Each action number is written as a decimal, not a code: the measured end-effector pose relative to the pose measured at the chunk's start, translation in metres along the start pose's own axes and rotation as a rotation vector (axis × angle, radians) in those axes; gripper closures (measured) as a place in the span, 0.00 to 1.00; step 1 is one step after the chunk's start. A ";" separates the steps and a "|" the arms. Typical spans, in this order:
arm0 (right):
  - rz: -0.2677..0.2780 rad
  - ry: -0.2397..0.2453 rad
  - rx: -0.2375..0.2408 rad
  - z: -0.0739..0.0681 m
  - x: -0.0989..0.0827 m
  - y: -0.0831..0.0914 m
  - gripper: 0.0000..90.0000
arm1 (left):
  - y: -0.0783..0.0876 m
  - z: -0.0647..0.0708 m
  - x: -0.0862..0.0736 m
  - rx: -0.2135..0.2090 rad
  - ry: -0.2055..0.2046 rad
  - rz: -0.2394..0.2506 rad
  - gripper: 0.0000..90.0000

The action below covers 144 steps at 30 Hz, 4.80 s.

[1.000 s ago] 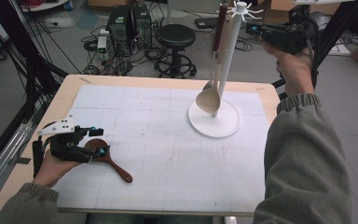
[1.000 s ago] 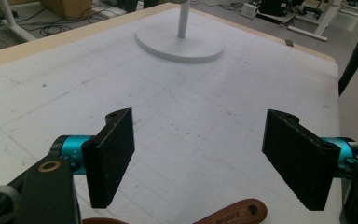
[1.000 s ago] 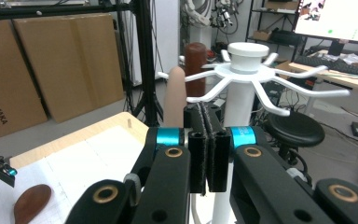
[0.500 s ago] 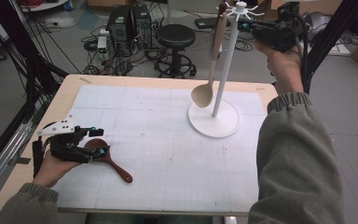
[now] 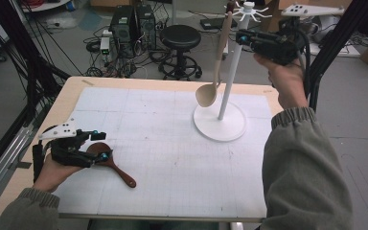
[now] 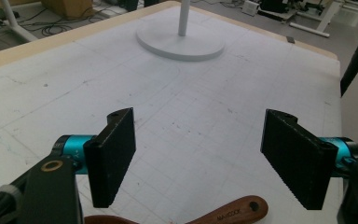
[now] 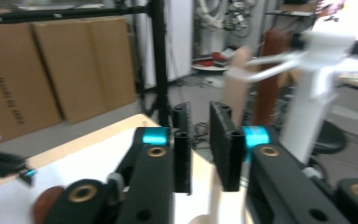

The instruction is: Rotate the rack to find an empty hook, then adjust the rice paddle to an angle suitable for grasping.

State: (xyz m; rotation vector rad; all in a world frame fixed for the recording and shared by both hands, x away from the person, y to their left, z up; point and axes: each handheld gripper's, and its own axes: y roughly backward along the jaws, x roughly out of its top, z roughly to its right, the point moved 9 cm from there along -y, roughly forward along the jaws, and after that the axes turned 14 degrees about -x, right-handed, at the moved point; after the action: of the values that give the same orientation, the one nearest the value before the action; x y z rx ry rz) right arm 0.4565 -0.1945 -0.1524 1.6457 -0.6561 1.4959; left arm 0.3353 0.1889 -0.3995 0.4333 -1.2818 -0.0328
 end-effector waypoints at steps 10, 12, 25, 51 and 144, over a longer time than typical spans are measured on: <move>-0.039 0.000 0.119 -0.042 -0.053 0.006 0.62 | -0.003 0.002 -0.002 -0.002 -0.007 -0.021 0.32; -0.047 -0.004 0.132 -0.048 -0.061 0.007 0.61 | -0.004 0.003 -0.002 -0.004 -0.011 -0.025 0.32; -0.090 -0.049 0.175 -0.064 -0.116 0.015 0.44 | -0.008 0.005 -0.008 -0.027 -0.031 -0.067 0.43; -0.127 -0.103 0.185 -0.076 -0.208 0.038 0.32 | -0.019 0.006 -0.063 -0.092 -0.059 -0.334 0.98; -0.235 -0.073 0.224 -0.099 -0.267 0.033 0.30 | -0.061 -0.053 -0.073 0.073 0.063 -0.498 0.99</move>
State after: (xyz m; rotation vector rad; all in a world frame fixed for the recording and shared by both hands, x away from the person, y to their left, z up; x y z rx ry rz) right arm 0.3298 -0.1672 -0.4084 1.8830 -0.3277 1.3815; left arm 0.3764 0.1678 -0.4987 0.8019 -1.0900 -0.3900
